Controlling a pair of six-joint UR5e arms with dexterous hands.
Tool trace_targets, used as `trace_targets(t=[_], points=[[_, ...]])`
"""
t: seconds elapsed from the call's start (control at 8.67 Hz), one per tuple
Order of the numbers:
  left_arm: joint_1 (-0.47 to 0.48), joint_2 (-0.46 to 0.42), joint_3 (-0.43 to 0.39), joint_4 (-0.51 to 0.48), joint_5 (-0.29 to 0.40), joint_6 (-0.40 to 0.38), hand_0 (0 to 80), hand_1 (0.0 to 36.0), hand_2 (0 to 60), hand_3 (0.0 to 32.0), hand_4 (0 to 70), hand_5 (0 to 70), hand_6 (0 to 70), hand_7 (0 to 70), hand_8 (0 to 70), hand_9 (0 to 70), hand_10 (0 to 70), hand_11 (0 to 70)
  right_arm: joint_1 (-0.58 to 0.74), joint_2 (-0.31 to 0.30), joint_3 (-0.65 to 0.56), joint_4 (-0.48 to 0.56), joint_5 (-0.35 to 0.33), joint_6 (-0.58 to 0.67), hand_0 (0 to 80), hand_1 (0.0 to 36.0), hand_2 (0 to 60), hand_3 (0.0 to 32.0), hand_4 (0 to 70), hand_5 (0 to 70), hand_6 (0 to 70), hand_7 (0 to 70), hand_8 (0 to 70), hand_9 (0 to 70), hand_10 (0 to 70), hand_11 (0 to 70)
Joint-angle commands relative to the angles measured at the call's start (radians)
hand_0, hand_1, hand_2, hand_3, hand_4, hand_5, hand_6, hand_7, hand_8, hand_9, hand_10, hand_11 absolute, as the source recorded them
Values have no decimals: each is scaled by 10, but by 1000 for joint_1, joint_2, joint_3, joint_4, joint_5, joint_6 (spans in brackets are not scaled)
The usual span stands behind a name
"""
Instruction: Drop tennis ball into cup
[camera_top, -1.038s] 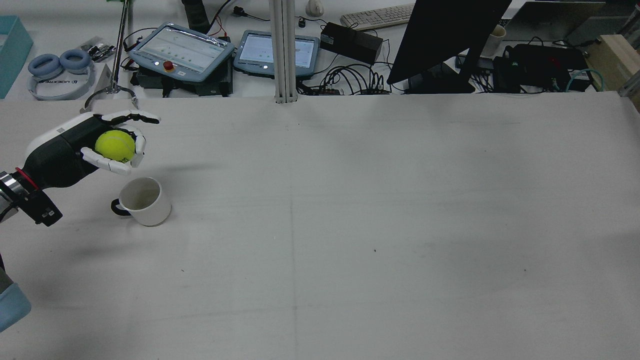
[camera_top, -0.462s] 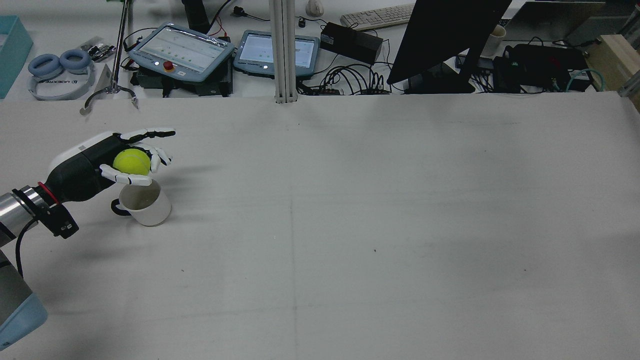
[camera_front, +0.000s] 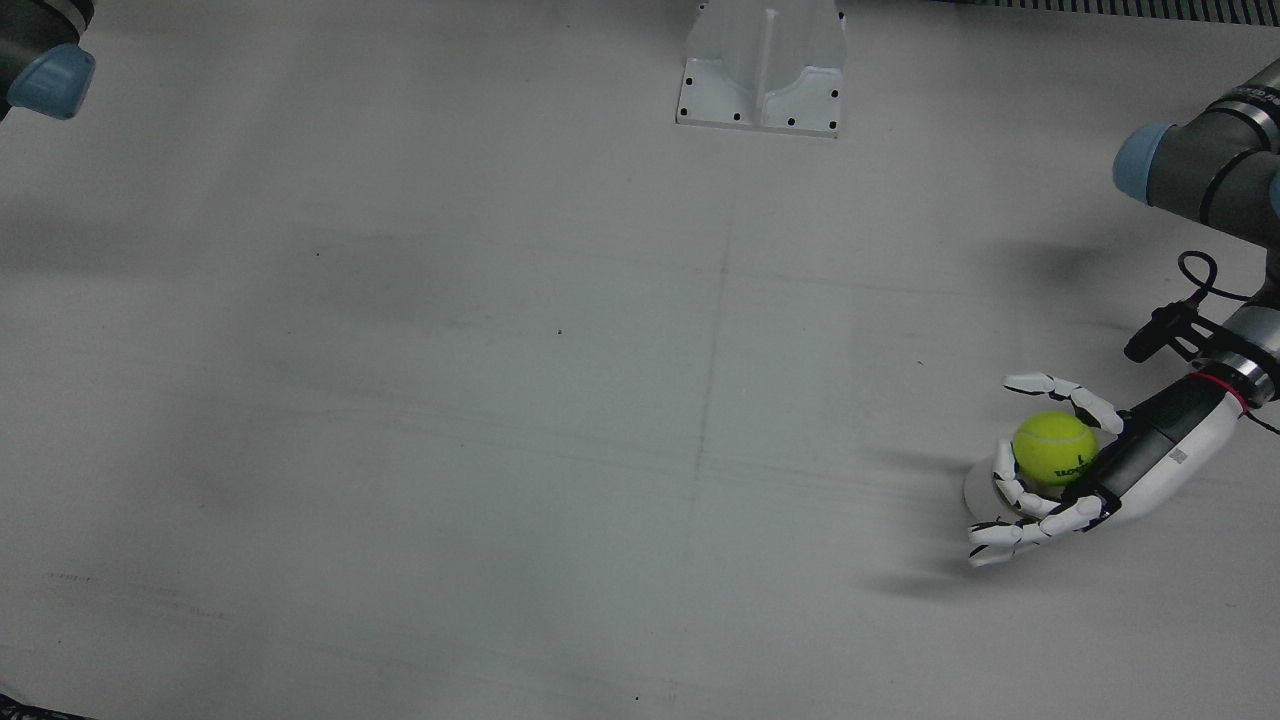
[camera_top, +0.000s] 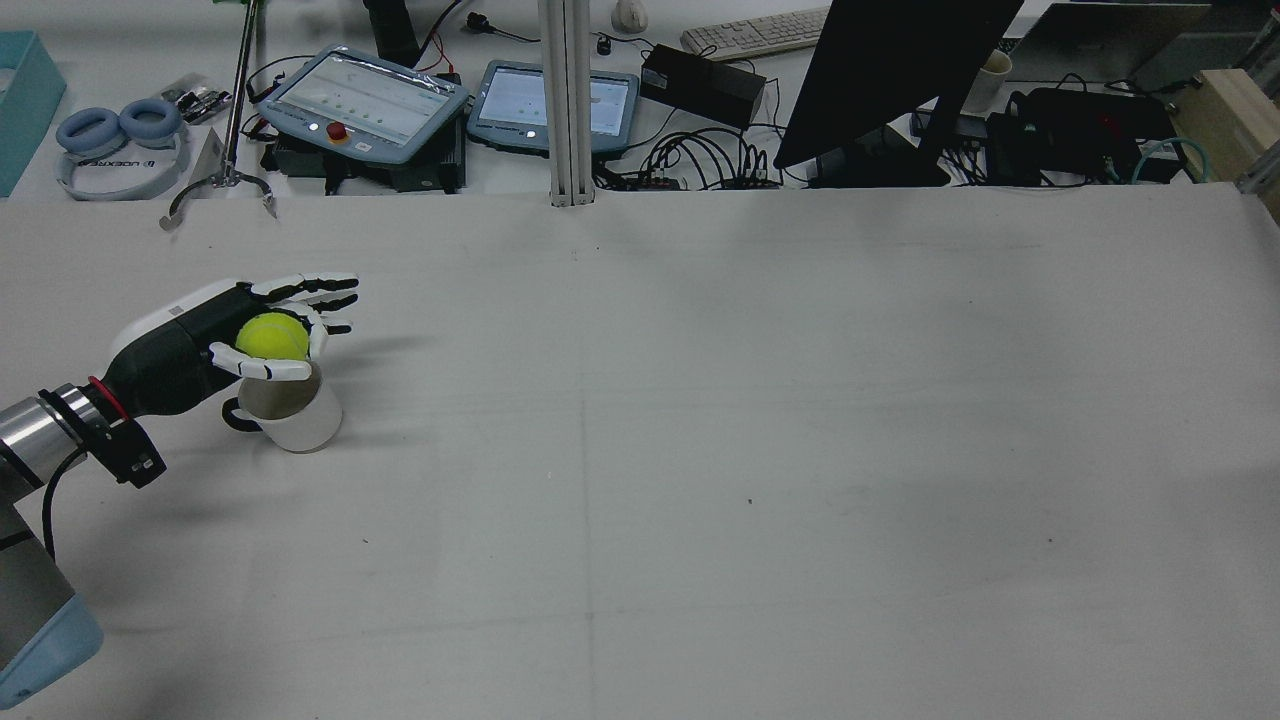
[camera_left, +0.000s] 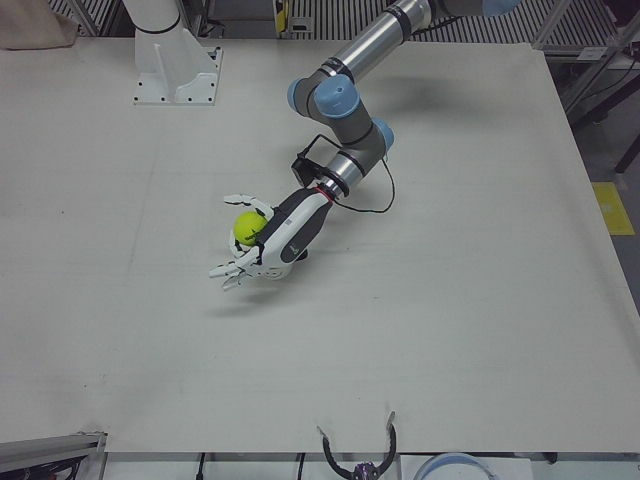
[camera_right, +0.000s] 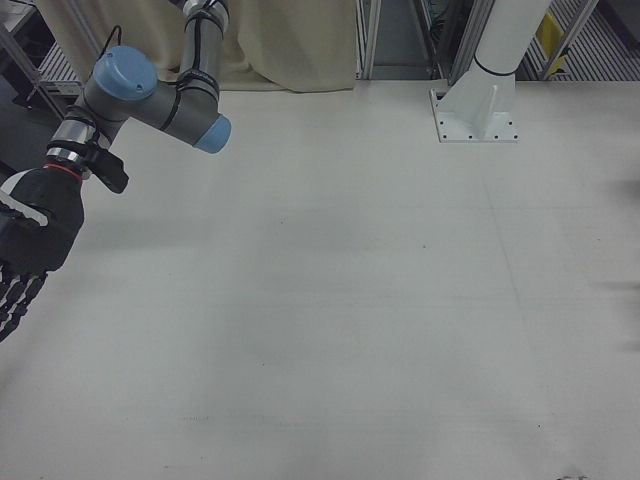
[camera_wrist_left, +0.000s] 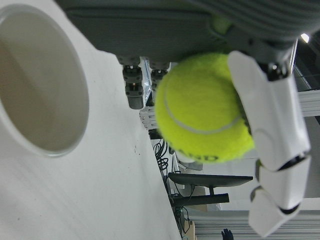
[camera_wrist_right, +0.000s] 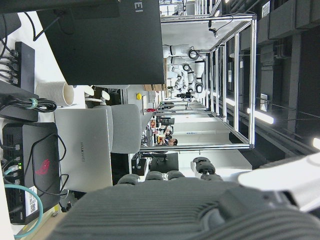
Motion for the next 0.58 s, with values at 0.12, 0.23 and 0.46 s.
trace_targets(t=[0.12, 0.23, 0.46], points=[[-6, 8, 11, -8, 1, -4, 467, 130, 224, 0, 200, 103, 340, 114, 114, 81, 119, 183, 1, 0, 1, 0, 0, 0, 0, 0, 0, 0, 0, 0, 0, 0, 0, 0, 0, 0], [-16, 10, 11, -11, 2, -5, 439, 110, 228, 0, 168, 84, 267, 98, 90, 67, 106, 161, 1, 0, 1, 0, 0, 0, 0, 0, 0, 0, 0, 0, 0, 0, 0, 0, 0, 0], [-32, 13, 16, -11, 5, -10, 363, 68, 250, 0, 148, 85, 342, 67, 98, 54, 94, 141, 1, 0, 1, 0, 0, 0, 0, 0, 0, 0, 0, 0, 0, 0, 0, 0, 0, 0]])
